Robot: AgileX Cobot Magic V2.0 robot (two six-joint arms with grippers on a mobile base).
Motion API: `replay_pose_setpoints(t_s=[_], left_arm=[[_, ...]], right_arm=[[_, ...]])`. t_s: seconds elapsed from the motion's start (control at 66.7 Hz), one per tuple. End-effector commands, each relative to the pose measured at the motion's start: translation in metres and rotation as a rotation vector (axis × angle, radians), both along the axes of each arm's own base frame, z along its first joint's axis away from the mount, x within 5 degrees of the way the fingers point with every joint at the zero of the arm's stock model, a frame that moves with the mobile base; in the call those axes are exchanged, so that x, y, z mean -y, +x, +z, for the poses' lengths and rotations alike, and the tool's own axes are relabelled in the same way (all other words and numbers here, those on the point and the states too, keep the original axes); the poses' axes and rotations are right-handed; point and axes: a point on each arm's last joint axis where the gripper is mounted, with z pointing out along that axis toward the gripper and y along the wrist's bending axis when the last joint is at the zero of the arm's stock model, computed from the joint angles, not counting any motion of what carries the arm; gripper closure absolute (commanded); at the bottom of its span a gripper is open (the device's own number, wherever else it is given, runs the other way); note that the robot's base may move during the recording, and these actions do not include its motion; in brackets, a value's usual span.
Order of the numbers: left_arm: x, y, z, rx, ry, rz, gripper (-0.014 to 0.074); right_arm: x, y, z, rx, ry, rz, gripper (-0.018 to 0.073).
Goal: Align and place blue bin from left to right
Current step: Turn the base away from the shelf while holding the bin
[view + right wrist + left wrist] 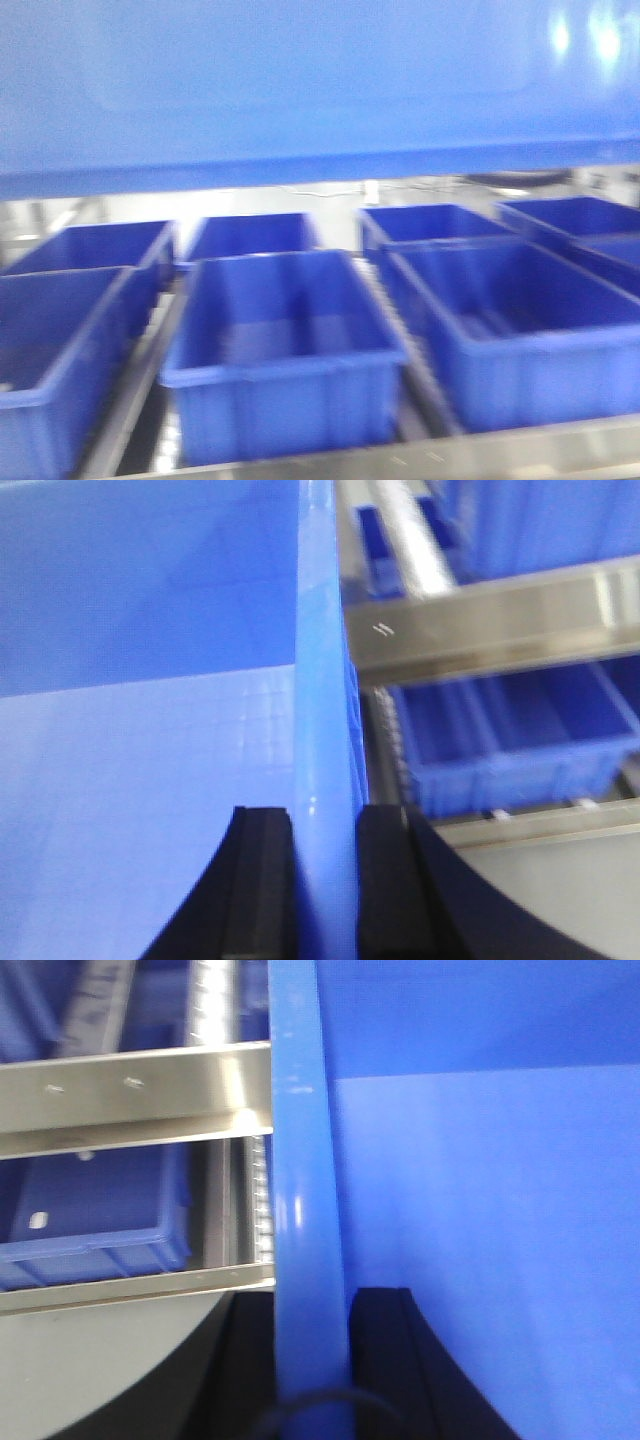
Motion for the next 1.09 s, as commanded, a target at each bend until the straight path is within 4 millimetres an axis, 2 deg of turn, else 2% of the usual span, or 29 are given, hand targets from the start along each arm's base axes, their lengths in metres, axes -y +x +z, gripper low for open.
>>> replay_pose_setpoints(t_s=[0.0,0.24,0.525,0.78,1.08], left_arm=[[0.012,0.0,0.01,0.09,-0.074,-0.096,0.0707],[0.012,0.0,0.01,0.09,-0.074,-0.096,0.0707],[0.012,0.0,0.01,0.09,-0.074,-0.096,0.0707],[0.012,0.0,0.01,0.09,-0.074,-0.096,0.0707],[0.012,0.0,0.01,0.09,-0.074,-0.096,0.0707]], right_arm=[[-0.024,-0.003,0.035,0.286,0.246,0.237,0.0637],[-0.022,-0.002,0.031,0.257,0.217,0.21,0.0637],[-0.009,0.002,0.021,0.207,0.062,0.113,0.0637],[-0.002,0.003,0.016,0.17,-0.005,0.055,0.0637],[-0.001,0.003,0.015,0.159,-0.016,0.044,0.0637]])
